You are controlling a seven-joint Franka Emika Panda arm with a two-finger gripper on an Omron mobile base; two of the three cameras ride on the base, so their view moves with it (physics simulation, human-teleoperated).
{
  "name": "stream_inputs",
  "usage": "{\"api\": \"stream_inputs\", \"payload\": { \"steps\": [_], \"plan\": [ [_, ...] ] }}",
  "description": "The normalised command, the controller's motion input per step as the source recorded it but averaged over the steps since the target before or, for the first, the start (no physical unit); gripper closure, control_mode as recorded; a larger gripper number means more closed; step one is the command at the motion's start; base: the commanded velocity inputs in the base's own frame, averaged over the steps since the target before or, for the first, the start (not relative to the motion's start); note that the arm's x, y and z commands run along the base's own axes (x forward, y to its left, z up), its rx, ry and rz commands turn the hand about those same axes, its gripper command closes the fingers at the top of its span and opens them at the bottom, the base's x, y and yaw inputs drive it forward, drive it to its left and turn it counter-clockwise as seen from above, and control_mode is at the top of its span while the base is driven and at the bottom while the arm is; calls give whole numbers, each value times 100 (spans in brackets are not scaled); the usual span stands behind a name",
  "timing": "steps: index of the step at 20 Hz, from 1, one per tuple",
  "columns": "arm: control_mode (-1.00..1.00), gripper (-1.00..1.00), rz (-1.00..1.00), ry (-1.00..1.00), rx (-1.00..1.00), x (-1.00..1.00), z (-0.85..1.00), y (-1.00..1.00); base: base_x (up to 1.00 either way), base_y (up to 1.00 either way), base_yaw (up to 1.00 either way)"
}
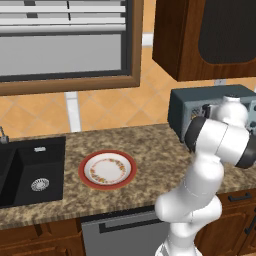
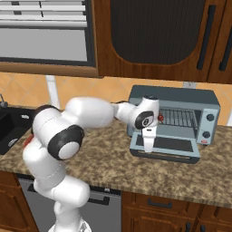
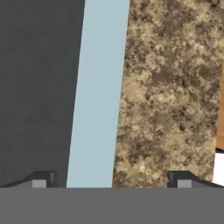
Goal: Pick up the kebab skewer and baguette bread, and place them inside the toaster oven. Close the toaster oven door and start by setting the timer.
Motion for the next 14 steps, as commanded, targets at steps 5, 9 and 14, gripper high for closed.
{"api": "stream_inputs", "payload": {
  "steps": [5, 9, 14],
  "plan": [
    [-100, -100, 58, 0, 0, -94, 0, -4, 0, 0, 0],
    [-100, -100, 75, 0, 0, -88, -1, 0, 0, 0, 0],
    [-100, -100, 73, 0, 3, 12, -27, 19, 0, 0, 0]
  ]
}}
